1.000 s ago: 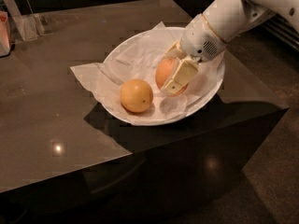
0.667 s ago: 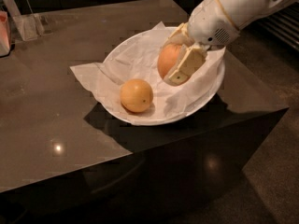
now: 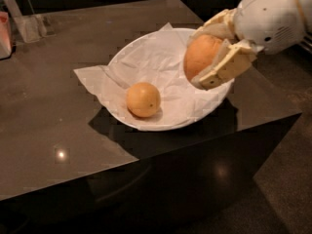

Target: Pick orange from white bowl

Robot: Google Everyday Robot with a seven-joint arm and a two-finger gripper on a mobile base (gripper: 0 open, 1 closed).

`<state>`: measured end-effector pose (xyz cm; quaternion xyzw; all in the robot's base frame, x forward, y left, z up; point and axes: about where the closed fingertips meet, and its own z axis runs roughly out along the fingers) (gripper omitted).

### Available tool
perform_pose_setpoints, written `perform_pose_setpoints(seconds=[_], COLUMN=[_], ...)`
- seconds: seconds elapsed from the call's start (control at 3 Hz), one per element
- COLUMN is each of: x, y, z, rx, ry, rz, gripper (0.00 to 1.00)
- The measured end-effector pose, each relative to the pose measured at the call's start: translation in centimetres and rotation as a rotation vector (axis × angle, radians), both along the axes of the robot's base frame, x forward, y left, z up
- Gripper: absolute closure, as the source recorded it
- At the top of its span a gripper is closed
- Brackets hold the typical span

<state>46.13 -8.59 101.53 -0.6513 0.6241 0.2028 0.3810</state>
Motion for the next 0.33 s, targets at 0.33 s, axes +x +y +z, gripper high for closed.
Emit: perform_pose_setpoints(seconds=[0.33], x=[-2.69], y=[-1.80], z=[1.44], rx=[0.018], ry=[-0.042], rz=[-0.078], gripper=[1.00])
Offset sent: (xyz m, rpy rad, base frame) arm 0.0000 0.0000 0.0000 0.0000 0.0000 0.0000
